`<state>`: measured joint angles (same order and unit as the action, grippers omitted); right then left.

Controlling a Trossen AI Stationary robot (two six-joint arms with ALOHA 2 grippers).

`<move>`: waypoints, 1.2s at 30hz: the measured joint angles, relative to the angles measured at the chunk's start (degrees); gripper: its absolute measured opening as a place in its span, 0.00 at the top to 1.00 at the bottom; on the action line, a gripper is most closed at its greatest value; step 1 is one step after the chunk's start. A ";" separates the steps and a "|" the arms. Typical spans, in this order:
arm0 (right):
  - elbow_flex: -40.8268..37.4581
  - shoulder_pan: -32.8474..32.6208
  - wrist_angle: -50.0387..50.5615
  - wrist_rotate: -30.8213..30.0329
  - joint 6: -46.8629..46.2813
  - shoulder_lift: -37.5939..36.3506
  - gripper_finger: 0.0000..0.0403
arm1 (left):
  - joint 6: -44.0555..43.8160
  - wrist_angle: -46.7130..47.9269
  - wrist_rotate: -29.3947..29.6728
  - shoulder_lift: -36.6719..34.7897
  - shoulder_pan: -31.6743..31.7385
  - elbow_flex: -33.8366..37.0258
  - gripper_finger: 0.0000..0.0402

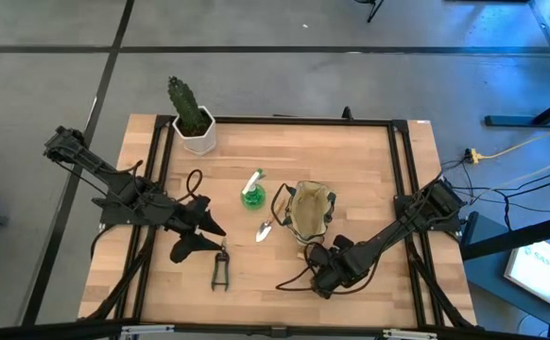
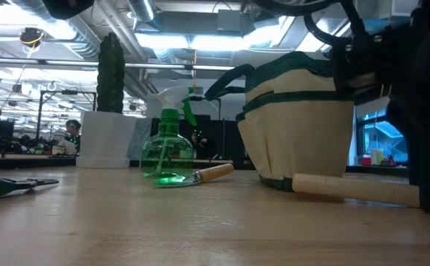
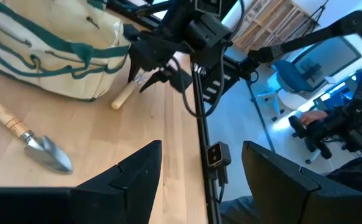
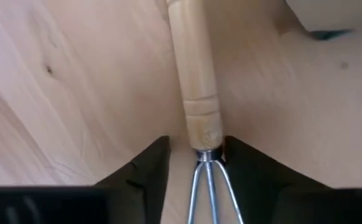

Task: Pick & Place Garden tools in Gardening bag
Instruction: Put the brown hand rake into the light brown gardening bag

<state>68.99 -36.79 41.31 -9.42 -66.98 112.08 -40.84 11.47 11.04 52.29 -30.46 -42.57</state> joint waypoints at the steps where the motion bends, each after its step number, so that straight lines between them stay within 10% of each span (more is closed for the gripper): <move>1: 0.00 0.02 -0.04 0.15 -1.21 -0.03 0.65 | 0.02 -0.18 0.03 0.00 0.02 0.00 0.46; 8: 3.16 0.24 0.36 5.54 -8.03 0.52 0.87 | 0.56 -0.73 1.86 0.00 0.00 0.00 0.46; 15: 18.43 0.07 0.03 13.39 -2.32 0.60 0.88 | 1.54 -1.45 2.97 -0.02 0.02 0.00 0.46; 30: 64.44 9.41 20.15 3.33 -10.69 0.34 0.88 | 8.87 -14.10 6.00 -0.02 0.61 0.00 0.46; 36: 63.76 15.16 12.57 1.93 -12.08 -3.36 0.88 | 11.20 -16.91 6.06 -0.02 0.34 -0.82 0.46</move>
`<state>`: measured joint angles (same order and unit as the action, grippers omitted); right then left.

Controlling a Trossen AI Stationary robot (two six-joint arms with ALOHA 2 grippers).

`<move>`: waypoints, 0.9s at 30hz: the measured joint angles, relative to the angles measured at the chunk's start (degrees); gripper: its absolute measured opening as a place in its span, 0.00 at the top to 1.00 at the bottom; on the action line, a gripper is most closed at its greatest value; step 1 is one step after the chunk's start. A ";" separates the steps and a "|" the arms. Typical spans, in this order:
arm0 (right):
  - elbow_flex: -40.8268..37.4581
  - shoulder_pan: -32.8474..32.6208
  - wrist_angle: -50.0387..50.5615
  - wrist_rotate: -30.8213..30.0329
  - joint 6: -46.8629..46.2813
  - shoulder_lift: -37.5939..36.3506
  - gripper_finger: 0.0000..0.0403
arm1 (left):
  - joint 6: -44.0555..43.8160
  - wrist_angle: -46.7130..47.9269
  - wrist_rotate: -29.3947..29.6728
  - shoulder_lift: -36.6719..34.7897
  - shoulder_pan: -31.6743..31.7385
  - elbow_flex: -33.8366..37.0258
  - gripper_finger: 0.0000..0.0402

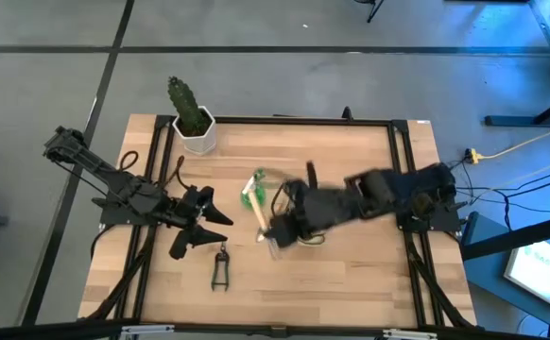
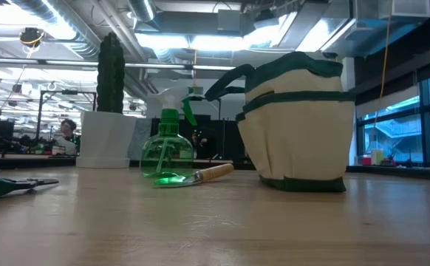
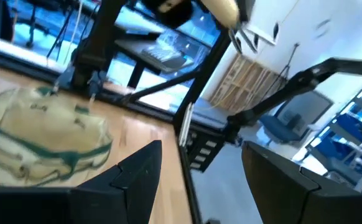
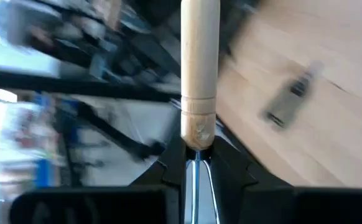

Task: Pick & Place Garden tools in Gardening bag
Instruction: Put the brown hand rake into the light brown gardening bag

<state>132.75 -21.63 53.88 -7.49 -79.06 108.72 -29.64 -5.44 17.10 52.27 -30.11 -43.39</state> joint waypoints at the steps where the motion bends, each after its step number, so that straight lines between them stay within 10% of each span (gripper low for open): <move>1: 0.00 0.80 -1.07 0.12 0.32 -0.45 0.88 | 0.28 0.05 0.18 -0.02 -0.24 -0.28 0.46; 14: -0.07 8.47 -19.42 -2.65 14.33 -0.85 0.88 | -0.14 -6.14 1.93 0.00 -3.73 -0.84 0.46; 27: -0.04 1.45 -13.71 -26.65 87.25 -0.85 0.88 | -15.81 -15.48 3.80 -0.04 -3.50 -0.93 0.46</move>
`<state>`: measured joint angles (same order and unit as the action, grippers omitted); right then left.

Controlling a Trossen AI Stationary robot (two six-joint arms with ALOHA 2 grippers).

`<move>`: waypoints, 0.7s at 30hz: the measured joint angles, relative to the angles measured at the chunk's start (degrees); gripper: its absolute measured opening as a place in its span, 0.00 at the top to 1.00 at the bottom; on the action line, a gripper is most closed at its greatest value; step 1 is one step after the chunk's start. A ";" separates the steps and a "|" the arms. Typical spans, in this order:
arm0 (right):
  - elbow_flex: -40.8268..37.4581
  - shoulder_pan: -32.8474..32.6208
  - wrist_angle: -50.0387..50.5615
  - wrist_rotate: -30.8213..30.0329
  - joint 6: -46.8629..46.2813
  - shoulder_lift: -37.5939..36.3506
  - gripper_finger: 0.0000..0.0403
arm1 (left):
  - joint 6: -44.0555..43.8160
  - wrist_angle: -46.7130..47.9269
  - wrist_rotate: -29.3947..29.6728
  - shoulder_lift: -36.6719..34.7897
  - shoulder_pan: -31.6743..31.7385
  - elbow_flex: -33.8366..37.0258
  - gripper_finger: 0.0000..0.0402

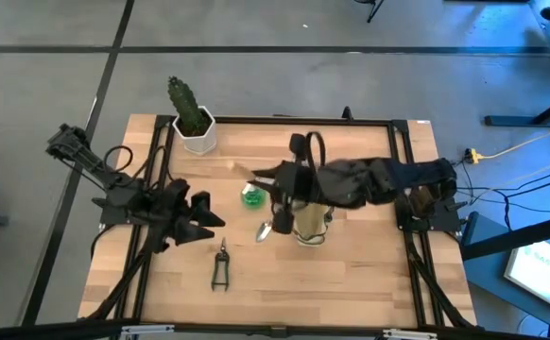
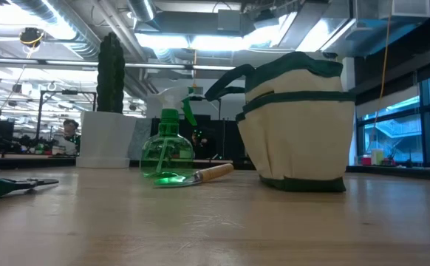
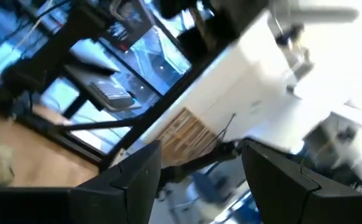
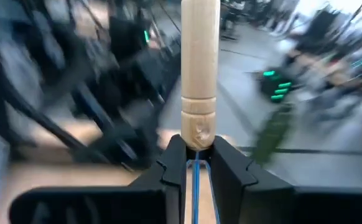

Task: Pick & Place Garden tools in Gardening bag
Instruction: Put the brown hand rake into the light brown gardening bag

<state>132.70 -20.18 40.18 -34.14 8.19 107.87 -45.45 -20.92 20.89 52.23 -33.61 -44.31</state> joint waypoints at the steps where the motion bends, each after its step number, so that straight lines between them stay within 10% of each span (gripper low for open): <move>1: 0.00 -0.45 1.85 -2.40 3.29 0.00 0.88 | -3.02 0.08 0.48 0.02 0.52 0.00 0.46; 11: 0.00 -3.99 15.44 -17.42 22.24 0.41 0.88 | -39.22 0.26 -12.41 0.07 10.17 1.84 0.46; 21: -0.20 -9.00 24.71 -19.86 34.47 1.88 0.88 | -52.88 0.55 -29.85 4.35 29.93 1.92 0.46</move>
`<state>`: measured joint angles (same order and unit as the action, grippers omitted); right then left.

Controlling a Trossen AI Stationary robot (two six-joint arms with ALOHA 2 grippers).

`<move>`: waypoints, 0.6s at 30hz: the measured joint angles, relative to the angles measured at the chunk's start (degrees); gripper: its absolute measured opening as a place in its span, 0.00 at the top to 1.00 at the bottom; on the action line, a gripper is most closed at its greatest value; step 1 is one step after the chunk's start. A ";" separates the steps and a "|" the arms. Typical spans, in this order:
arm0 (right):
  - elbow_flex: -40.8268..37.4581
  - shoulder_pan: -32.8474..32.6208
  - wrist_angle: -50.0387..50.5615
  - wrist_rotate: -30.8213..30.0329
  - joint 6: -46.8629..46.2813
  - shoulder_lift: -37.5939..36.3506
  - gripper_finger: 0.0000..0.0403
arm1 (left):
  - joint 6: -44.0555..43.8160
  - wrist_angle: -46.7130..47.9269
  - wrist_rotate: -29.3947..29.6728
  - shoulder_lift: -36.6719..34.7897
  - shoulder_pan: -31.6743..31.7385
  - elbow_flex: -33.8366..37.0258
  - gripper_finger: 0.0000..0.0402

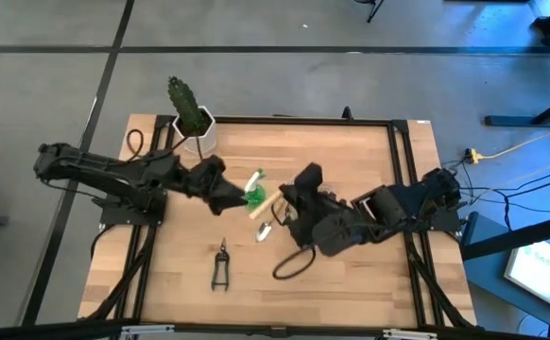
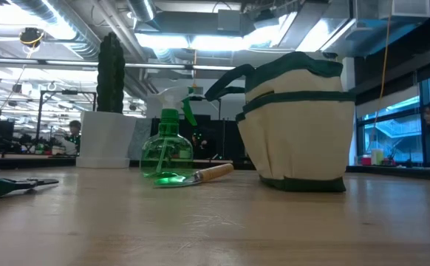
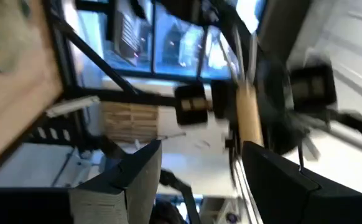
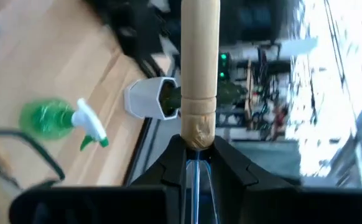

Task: Pick & Place Garden tools in Gardening bag
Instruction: Put the brown hand rake into the light brown gardening bag

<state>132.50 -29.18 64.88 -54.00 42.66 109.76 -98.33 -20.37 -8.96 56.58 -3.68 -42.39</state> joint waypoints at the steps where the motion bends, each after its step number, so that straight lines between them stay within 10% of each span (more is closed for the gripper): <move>1: -0.01 -0.39 0.51 0.01 2.00 0.56 0.88 | -0.28 -0.57 -1.93 1.20 1.43 0.00 0.46; 18: -0.10 -1.37 6.72 6.18 0.21 3.34 0.88 | -2.53 -31.17 -13.78 19.90 -0.15 0.02 0.46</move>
<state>132.40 -30.55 71.60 -47.81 42.88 113.10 -100.86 -51.54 -22.74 76.48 -3.83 -42.37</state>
